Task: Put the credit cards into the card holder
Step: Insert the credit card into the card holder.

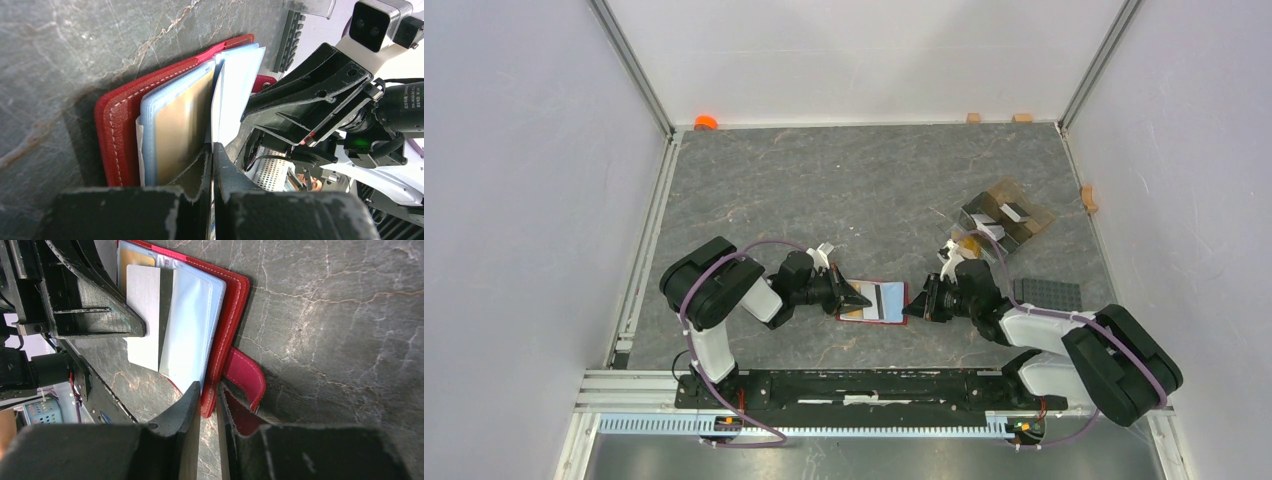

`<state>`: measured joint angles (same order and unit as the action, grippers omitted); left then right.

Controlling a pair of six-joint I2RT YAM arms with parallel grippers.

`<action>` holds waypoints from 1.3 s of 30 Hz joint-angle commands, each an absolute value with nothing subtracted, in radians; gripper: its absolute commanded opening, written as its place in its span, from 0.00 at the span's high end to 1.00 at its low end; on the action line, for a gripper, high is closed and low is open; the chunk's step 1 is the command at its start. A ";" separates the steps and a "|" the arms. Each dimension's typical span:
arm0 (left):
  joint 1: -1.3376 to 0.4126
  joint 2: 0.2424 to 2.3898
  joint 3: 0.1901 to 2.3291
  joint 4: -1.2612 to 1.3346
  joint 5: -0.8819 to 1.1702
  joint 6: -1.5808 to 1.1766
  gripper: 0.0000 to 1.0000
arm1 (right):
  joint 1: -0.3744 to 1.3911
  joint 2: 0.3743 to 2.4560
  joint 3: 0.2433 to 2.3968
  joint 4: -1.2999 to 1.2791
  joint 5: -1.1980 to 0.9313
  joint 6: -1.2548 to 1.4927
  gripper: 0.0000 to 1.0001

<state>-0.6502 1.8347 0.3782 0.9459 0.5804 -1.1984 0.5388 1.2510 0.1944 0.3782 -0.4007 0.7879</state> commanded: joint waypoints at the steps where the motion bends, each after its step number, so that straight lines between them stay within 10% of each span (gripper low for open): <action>1: -0.657 1.852 0.376 0.918 0.610 -1.172 0.98 | 0.548 1.241 0.225 0.273 -0.316 0.744 0.78; 14: -0.652 1.809 0.351 0.867 0.623 -1.166 0.98 | 0.548 1.272 0.245 0.204 -0.257 0.718 0.98; 39: -0.666 1.875 0.420 0.931 0.655 -1.194 0.98 | 0.578 1.278 0.279 0.182 -0.239 0.710 1.00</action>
<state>-0.6514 1.8565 0.4072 0.9234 0.6548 -1.1927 0.5632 1.2518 0.2638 0.2447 -0.3061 0.7368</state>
